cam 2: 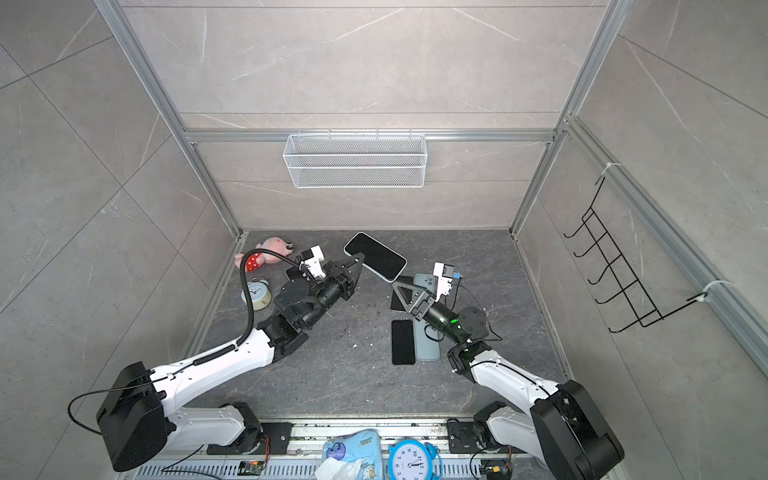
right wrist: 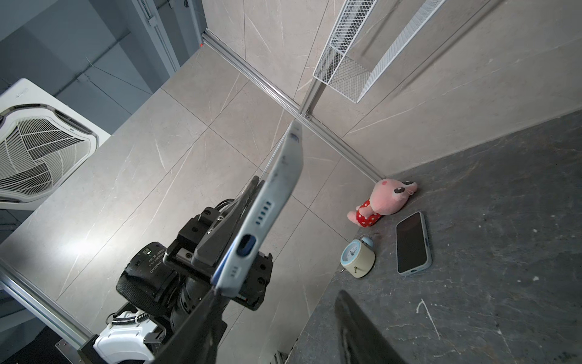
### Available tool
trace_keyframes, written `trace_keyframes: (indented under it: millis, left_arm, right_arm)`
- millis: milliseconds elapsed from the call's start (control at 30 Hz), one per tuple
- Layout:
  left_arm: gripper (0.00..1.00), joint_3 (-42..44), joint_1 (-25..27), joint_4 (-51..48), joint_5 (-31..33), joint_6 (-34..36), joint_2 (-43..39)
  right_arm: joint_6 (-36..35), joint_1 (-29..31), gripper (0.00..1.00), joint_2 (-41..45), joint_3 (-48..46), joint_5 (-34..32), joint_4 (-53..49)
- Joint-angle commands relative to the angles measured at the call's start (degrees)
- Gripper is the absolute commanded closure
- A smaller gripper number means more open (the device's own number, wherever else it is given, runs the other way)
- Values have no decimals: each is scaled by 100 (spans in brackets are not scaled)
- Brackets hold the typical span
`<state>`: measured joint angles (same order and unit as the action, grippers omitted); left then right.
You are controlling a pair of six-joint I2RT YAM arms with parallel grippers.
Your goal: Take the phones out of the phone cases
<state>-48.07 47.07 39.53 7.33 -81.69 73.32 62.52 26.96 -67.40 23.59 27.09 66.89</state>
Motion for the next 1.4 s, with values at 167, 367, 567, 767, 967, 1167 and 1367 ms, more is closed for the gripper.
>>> trace_keyframes:
  millis: [167,367,567,767,967,1167,1367]
  left_arm:
    - [100,-150,30,934,-107,-49,-46]
    - [100,-185,61,998,-118,-34,40]
    - [100,-224,126,1039,-109,6,138]
    - [100,-253,206,1112,-114,52,226]
    - [100,-306,276,1118,-122,171,262]
    - [100,-324,337,1181,-136,244,297]
    - [100,-325,414,1258,-131,361,310]
  right_arm:
    - [146,-51,41,-108,143,77,328]
    - [173,-51,41,-148,179,106,325]
    - [262,-51,41,-213,214,103,442]
    - [323,-48,41,-283,233,55,497]
    - [495,-59,42,-450,273,45,760]
    - [615,-67,42,-507,345,-11,783]
    - [770,-82,43,-636,383,-120,794]
